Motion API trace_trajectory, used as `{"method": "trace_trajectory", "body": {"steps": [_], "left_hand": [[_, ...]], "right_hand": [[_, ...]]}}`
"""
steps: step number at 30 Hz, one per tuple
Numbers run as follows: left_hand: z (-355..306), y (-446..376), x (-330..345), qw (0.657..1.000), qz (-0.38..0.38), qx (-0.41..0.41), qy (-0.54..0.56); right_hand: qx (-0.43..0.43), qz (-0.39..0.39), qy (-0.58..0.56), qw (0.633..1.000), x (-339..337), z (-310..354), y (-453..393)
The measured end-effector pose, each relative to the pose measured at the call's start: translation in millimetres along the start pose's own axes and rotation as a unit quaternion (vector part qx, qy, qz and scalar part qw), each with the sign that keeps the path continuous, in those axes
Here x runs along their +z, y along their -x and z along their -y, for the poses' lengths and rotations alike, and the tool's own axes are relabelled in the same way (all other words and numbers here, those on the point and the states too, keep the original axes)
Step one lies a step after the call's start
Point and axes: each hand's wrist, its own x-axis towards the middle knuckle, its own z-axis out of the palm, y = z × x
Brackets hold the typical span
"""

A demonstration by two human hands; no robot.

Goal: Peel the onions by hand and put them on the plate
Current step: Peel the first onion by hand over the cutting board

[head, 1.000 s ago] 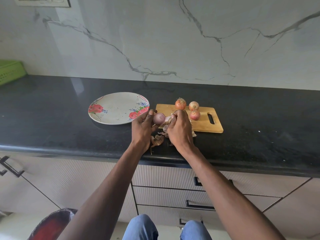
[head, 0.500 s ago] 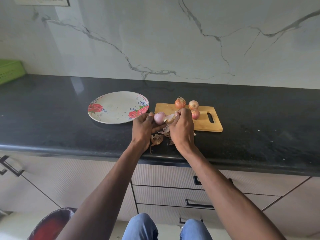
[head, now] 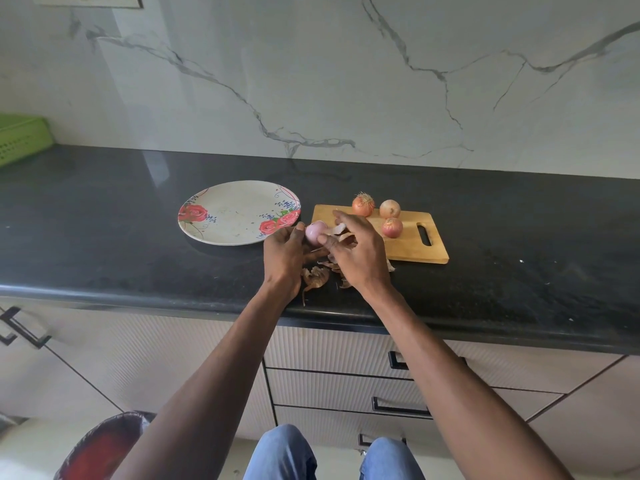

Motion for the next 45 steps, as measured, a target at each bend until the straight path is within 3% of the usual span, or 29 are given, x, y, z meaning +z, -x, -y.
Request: {"method": "trace_trajectory", "body": {"steps": [6, 15, 22, 26, 31, 34, 39, 45], "left_hand": [[5, -4, -1, 0.998, -0.021, 0.007, -0.056], [0, -2, 0, 0.998, -0.019, -0.012, -0.056], [-4, 3, 5, 0.999, 0.004, -0.028, -0.027], [-8, 5, 1, 0.999, -0.027, -0.04, 0.017], [-9, 6, 0, 0.999, -0.012, -0.031, 0.025], [-6, 4, 1, 0.999, -0.01, -0.016, 0.034], [-3, 4, 1, 0.999, 0.014, 0.032, 0.02], [-3, 7, 1, 0.996, 0.052, 0.068, -0.014]], "right_hand": [[-0.048, -0.026, 0.02, 0.998, 1, -3, 2], [-0.086, 0.001, 0.122, 0.989, 6, 0, 6], [0.013, -0.035, 0.072, 0.997, 2, -1, 0], [0.075, -0.084, 0.046, 0.993, -1, -5, -2], [-0.01, -0.039, 0.097, 0.994, 2, -2, 0], [-0.042, -0.053, 0.129, 0.989, 4, -6, 0], [-0.079, -0.048, 0.06, 0.994, 1, -1, 4], [-0.098, -0.039, 0.07, 0.992, 2, -2, 4]]}}
